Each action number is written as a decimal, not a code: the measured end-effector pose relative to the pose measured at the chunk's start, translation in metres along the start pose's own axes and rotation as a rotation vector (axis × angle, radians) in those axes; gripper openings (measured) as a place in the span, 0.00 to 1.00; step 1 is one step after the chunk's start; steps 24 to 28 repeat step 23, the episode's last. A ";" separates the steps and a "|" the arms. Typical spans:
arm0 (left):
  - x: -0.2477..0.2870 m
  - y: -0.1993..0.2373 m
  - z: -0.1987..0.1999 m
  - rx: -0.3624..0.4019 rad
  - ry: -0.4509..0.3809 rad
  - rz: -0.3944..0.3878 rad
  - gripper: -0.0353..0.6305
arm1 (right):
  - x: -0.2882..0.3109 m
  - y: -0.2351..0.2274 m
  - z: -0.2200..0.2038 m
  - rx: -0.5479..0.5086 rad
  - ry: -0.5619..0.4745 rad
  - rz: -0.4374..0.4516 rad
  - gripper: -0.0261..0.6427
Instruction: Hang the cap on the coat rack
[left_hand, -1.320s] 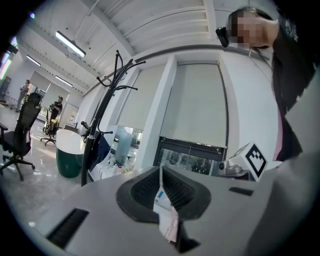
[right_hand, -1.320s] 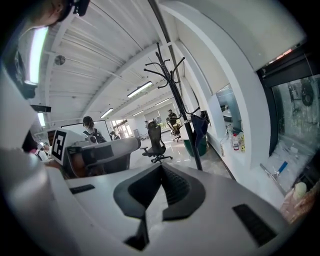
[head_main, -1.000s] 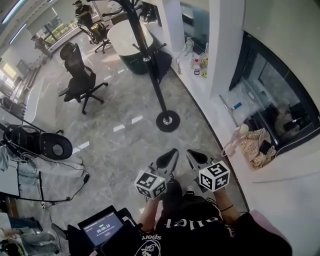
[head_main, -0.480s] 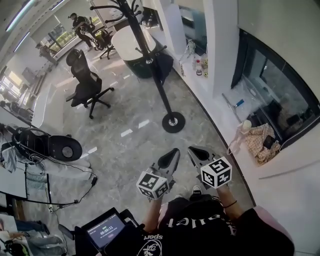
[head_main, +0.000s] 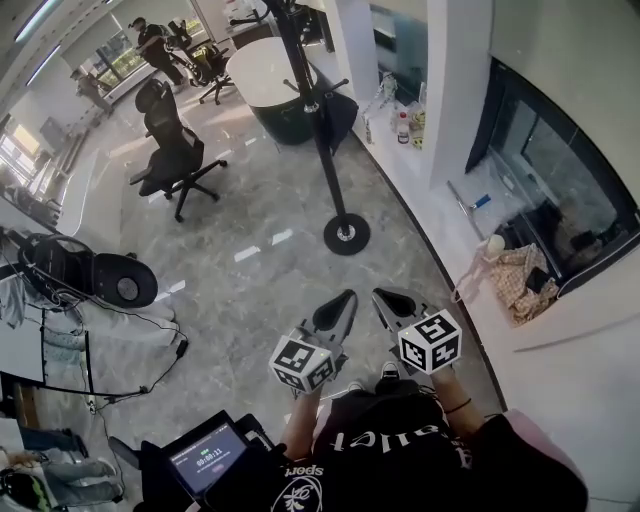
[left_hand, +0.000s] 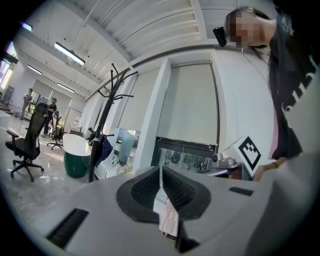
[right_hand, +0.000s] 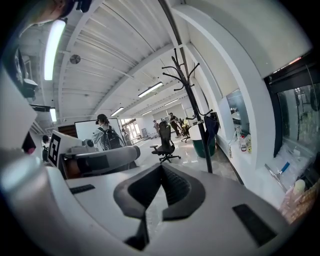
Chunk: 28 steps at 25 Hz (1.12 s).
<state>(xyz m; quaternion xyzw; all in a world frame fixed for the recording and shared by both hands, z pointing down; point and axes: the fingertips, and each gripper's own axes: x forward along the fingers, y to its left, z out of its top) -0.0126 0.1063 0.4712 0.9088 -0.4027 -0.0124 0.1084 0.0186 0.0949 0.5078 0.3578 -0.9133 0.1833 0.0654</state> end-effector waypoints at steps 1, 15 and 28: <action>-0.004 0.001 0.000 -0.001 -0.001 0.001 0.06 | 0.002 0.004 0.000 -0.001 0.000 0.001 0.06; -0.033 0.018 -0.002 -0.030 -0.037 0.012 0.06 | 0.013 0.031 -0.003 -0.044 0.018 0.000 0.06; -0.026 0.016 -0.005 -0.030 -0.042 0.009 0.06 | 0.008 0.021 -0.007 -0.044 0.023 -0.011 0.06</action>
